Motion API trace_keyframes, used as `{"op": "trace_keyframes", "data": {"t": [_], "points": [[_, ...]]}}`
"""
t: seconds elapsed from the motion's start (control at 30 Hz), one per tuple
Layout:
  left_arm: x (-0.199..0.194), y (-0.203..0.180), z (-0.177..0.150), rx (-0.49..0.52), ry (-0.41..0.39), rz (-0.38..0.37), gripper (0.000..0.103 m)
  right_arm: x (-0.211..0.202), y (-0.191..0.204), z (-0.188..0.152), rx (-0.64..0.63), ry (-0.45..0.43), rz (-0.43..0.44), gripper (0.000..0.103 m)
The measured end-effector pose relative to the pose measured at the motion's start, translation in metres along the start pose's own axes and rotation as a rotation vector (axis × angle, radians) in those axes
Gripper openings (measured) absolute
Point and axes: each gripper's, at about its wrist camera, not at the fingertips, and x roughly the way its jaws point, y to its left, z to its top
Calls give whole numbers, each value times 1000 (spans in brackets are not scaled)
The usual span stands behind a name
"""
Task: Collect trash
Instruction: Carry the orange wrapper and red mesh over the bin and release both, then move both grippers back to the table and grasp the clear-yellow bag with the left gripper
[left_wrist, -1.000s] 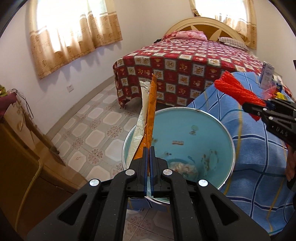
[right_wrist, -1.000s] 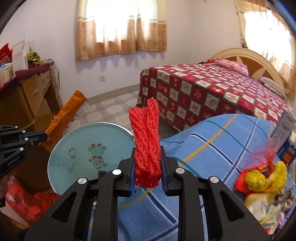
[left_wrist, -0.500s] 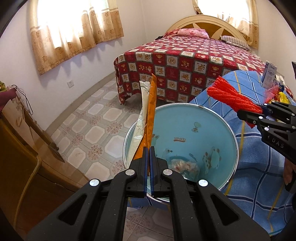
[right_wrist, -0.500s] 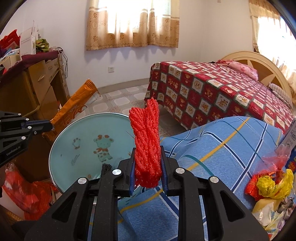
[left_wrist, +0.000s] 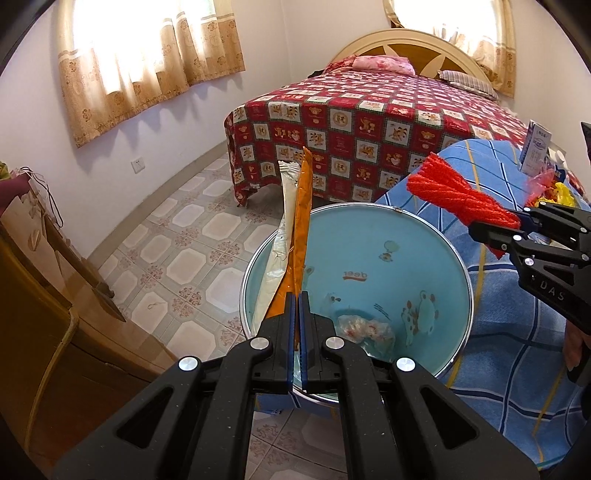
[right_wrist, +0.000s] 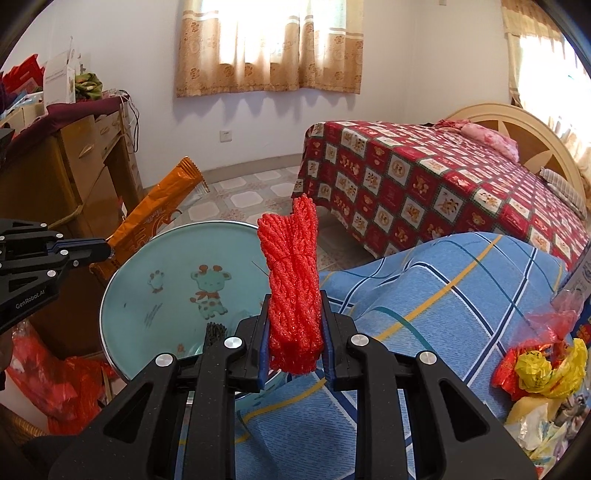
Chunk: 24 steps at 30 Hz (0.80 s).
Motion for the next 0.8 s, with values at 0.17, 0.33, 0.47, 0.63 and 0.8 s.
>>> {"op": "trace_keyframes", "data": {"t": [0.17, 0.33, 0.47, 0.63, 0.8], "points": [[1, -5, -1, 9, 8, -24, 5, 3, 8, -1, -28, 14, 32, 24], [-2, -8, -2, 4, -5, -45, 30, 3, 13, -4, -40, 8, 45, 50], [-3, -8, -1, 2, -12, -40, 44, 0, 12, -6, -25, -2, 41, 64], [-3, -9, -2, -6, -14, -32, 55, -7, 7, -6, -5, -17, 29, 68], [-5, -9, -1, -5, -19, -30, 66, -18, 5, -6, -1, -39, 23, 71]]}}
